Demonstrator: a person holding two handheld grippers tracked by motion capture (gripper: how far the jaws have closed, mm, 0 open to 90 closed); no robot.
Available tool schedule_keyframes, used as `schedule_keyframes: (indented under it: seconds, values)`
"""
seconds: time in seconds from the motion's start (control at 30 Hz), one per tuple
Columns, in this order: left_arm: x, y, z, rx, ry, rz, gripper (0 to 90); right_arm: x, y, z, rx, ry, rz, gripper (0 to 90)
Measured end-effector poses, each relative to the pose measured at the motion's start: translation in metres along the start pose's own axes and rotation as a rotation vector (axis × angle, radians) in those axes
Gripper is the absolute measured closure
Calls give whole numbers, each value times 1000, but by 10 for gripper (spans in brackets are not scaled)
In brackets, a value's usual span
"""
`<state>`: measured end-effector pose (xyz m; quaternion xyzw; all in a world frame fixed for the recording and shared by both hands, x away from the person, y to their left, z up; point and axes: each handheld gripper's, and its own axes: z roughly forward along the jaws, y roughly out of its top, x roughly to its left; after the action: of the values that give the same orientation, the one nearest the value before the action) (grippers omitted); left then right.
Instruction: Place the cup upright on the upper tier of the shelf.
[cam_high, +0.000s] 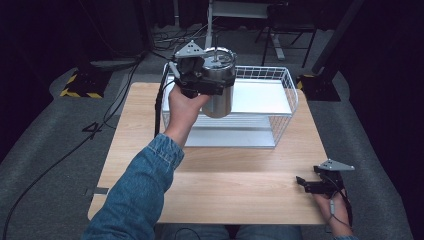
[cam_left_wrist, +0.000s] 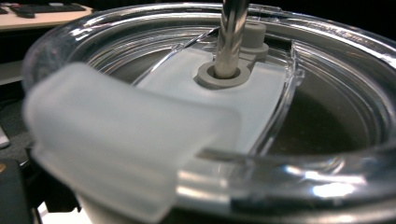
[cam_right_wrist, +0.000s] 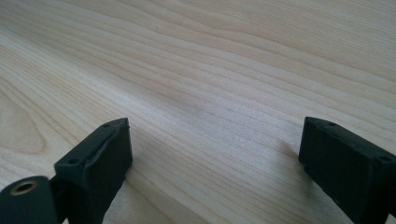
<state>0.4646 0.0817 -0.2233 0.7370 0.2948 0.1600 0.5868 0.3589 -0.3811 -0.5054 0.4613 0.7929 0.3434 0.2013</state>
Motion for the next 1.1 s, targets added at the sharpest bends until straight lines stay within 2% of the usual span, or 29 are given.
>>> schedule_keyframes:
  seconds: [0.1, 0.17, 0.37, 0.63, 0.8, 1.1]
  values:
    - [4, 3, 10, -9, 23, -14, 35, 0, 0, 0, -1, 0, -1, 103]
    - [7, 6, 18, -16, 46, -7, 35, 0, 0, 0, -2, 1, -4, 106]
    - [10, 10, 32, -19, 68, -1, 35, 1, 0, 0, -1, 7, -6, 106]
    - [18, 15, 53, 0, 84, -23, 35, 1, 0, 0, -2, 13, -9, 106]
    - [22, 18, 68, 13, 115, -33, 35, 1, 0, 0, -4, 16, -14, 110]
    - [30, 17, 80, 31, 159, -50, 36, 2, 0, 0, -3, 22, -15, 114]
